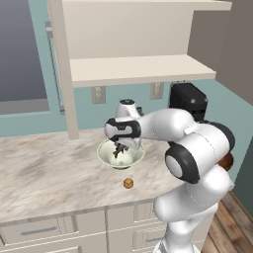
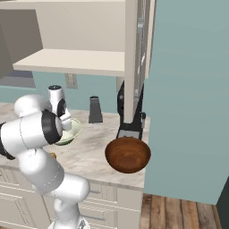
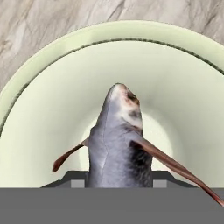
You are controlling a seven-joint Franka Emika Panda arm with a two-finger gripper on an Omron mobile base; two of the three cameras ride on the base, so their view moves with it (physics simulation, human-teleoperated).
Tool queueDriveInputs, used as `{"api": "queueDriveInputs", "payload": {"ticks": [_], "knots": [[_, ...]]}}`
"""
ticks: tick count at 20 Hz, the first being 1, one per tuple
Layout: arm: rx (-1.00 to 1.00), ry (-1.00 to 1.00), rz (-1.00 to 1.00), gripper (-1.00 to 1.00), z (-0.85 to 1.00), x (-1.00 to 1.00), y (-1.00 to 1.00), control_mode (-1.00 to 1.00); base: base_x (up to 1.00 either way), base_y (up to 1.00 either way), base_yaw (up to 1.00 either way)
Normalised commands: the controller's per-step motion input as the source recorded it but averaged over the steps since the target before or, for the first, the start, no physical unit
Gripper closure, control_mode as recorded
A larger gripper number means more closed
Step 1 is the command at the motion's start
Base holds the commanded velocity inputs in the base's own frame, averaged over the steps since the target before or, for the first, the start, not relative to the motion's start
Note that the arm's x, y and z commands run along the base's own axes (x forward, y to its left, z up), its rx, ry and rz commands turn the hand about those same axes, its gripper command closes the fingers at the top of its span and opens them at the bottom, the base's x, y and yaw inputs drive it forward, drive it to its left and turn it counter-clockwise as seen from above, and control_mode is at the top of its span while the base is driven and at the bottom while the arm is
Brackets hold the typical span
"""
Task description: Pick both bowls and place them on the counter. Then place the fish in one bowl and place the cookie dough ball in the other bowl.
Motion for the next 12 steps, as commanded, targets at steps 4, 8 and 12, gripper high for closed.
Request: {"api": "queueDriveInputs", "payload": {"ticks": [4,8,12], "knots": [[0.00,0.00,0.00,1.00,-0.20,0.06,0.04,-1.00,0.00,0.00,0.00],[0.00,0.00,-0.01,1.00,-0.23,0.01,0.03,-1.00,0.00,0.00,0.00],[0.00,0.00,-0.01,1.00,-0.17,0.00,0.00,-1.00,0.00,0.00,0.00]]}}
